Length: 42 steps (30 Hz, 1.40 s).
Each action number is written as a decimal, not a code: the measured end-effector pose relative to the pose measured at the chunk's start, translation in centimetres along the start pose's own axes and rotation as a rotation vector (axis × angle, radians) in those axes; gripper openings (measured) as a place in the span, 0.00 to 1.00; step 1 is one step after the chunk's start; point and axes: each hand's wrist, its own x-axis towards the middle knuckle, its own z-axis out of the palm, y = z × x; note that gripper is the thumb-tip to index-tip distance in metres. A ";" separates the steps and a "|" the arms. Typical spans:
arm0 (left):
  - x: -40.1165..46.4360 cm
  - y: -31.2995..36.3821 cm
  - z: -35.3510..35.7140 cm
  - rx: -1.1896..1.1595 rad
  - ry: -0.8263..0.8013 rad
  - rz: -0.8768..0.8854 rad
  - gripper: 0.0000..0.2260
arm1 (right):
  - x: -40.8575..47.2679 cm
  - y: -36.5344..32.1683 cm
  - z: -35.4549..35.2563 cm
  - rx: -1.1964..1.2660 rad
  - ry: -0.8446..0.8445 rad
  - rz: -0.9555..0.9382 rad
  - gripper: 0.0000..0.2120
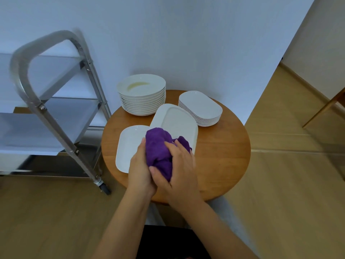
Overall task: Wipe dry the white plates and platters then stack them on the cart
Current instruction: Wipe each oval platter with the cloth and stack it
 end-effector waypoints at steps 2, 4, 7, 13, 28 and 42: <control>-0.3 -0.2 0.1 -0.066 -0.008 -0.049 0.11 | 0.0 1.2 -0.5 -0.083 0.018 -0.159 0.25; -0.5 0.0 0.2 -0.089 -0.012 -0.091 0.14 | 0.2 2.7 -1.0 -0.151 0.049 -0.296 0.26; -0.4 1.1 0.2 -0.087 0.026 -0.093 0.18 | 0.6 4.5 -2.0 -0.121 0.041 -0.355 0.27; -0.4 2.0 -0.5 0.024 0.028 0.007 0.20 | 1.4 5.5 -3.7 0.262 0.043 0.264 0.21; -1.3 -0.3 0.7 0.741 0.024 0.321 0.11 | 0.7 2.2 -2.8 0.877 0.008 1.006 0.17; -1.0 -2.2 -1.9 0.875 -0.181 0.338 0.13 | 0.9 2.2 0.0 1.047 -0.073 1.192 0.43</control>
